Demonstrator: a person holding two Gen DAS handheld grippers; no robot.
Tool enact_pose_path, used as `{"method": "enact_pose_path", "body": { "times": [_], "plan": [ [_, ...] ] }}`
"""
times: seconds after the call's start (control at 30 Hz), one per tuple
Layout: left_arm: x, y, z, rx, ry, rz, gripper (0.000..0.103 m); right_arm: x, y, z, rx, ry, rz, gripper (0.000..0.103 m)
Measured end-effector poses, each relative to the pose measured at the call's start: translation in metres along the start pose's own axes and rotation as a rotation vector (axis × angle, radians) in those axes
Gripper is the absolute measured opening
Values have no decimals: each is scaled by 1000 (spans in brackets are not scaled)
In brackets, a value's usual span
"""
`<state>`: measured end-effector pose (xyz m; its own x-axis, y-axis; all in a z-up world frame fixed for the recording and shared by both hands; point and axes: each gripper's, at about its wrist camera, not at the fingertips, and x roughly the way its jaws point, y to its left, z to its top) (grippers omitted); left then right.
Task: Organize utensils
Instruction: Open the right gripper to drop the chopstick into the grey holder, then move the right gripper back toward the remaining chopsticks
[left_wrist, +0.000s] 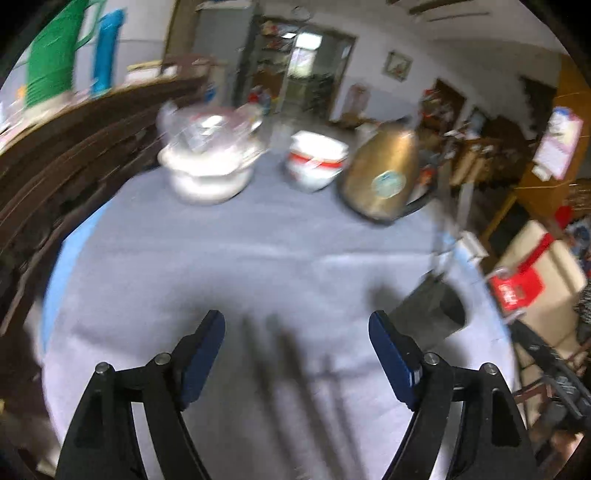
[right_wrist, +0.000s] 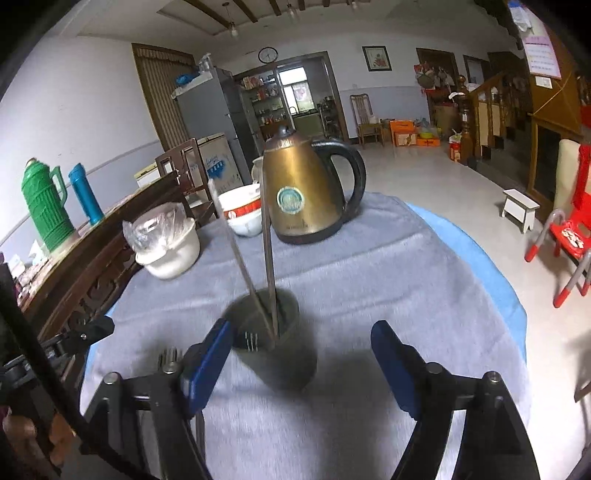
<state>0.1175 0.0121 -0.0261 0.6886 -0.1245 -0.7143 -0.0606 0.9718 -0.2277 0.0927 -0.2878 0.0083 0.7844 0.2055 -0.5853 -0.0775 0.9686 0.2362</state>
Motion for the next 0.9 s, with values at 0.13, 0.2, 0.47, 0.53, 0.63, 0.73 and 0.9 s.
{"method": "enact_pose_path", "body": {
  "times": [0.13,0.2,0.47,0.53,0.63,0.73,0.9],
  "plan": [
    [12,33,-24,-51,74,94,81,10,-5,-33,21,97,-12,81],
    [17,41,-33,-70,102,139,81,20,-7,-50,35,150,-21,81],
    [23,53,-54,-59,187,214,81,45,0,-91,15,313,-46,81],
    [23,54,-58,-50,205,219,81,50,4,-93,3,345,-53,81],
    [24,53,-64,-35,224,224,81,57,9,-97,-17,380,-60,81],
    [27,53,-67,-28,244,226,81,60,14,-100,-41,405,-73,81],
    [29,53,-71,-26,262,228,81,63,16,-102,-52,430,-86,81]
  ]
}}
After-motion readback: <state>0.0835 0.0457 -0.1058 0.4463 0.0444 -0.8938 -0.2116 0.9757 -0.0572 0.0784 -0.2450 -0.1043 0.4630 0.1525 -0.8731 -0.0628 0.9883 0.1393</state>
